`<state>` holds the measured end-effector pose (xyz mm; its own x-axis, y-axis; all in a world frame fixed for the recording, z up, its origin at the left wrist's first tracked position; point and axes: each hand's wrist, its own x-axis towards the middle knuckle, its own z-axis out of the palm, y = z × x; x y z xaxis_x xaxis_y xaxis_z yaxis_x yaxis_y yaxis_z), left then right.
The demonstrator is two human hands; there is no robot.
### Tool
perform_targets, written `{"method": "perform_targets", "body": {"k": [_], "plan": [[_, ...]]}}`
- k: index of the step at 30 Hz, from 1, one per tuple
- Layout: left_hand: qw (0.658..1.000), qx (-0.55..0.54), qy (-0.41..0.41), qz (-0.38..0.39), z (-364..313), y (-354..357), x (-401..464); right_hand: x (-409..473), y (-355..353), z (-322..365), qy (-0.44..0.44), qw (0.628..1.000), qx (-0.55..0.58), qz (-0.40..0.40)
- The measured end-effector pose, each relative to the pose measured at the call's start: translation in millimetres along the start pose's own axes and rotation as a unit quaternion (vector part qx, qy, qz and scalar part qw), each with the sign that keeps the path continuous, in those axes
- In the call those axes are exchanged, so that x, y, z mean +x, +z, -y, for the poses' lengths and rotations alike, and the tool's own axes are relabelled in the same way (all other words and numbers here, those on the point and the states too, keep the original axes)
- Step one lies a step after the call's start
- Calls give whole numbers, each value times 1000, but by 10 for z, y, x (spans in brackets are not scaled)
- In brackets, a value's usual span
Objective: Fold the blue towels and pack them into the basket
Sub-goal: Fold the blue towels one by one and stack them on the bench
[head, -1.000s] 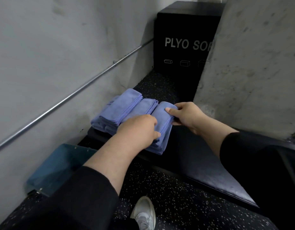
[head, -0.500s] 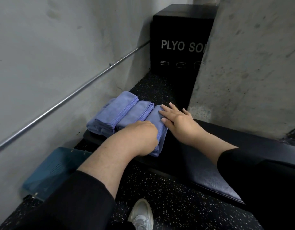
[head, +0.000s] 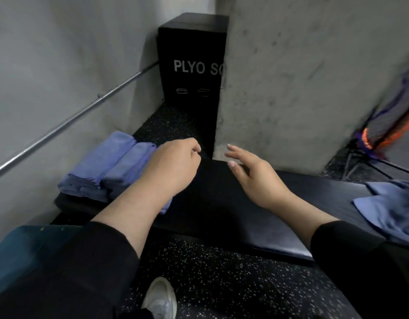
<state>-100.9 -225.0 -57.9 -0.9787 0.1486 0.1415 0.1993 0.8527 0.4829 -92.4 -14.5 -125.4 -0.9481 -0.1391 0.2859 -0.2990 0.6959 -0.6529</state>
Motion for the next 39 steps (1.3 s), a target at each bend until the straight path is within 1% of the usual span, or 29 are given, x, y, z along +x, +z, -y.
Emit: {"method": "perform_targets", "body": {"k": [3,6,9,11,15,18,20,22,24,31,36,37,39], "plan": [[998,-21,47,22,-419,245,-13,-397,-501,-219,43,997,-46,45],[994,-33,92,57,-850,493,-78,-847,-984,-464,85,983,-130,98],[987,-37,121,100,-1237,743,-168,-1231,-1390,-680,171,963,-175,109],[983,-33,135,122,-1428,909,-215,-1376,-1611,-786,224,955,-177,80],[977,-39,142,151,-1673,1177,-252,-1525,-1949,-1121,232,941,-242,-37],[974,-48,146,169,-1822,1308,-260,-1648,-2149,-1436,268,914,-296,-79],[971,-45,150,179,-1891,1397,-277,-1711,-2245,-1606,302,886,-343,-75],[969,-36,155,187,-1938,1478,-297,-1761,-2287,-1754,318,863,-386,-78],[967,-28,159,196,-1977,1540,-312,-1780,-2290,-1889,327,847,-411,-82],[962,-20,169,212,-2028,1667,-300,-1834,-2261,-2230,385,788,-477,-53],[960,-17,174,220,-2012,1705,-278,-1792,-2210,-2269,386,776,-497,-49],[959,-17,175,221,-2010,1706,-275,-1770,-2192,-2267,379,780,-494,-56],[958,-17,176,225,-2005,1700,-272,-1712,-2145,-2208,345,801,-485,-58]]}}
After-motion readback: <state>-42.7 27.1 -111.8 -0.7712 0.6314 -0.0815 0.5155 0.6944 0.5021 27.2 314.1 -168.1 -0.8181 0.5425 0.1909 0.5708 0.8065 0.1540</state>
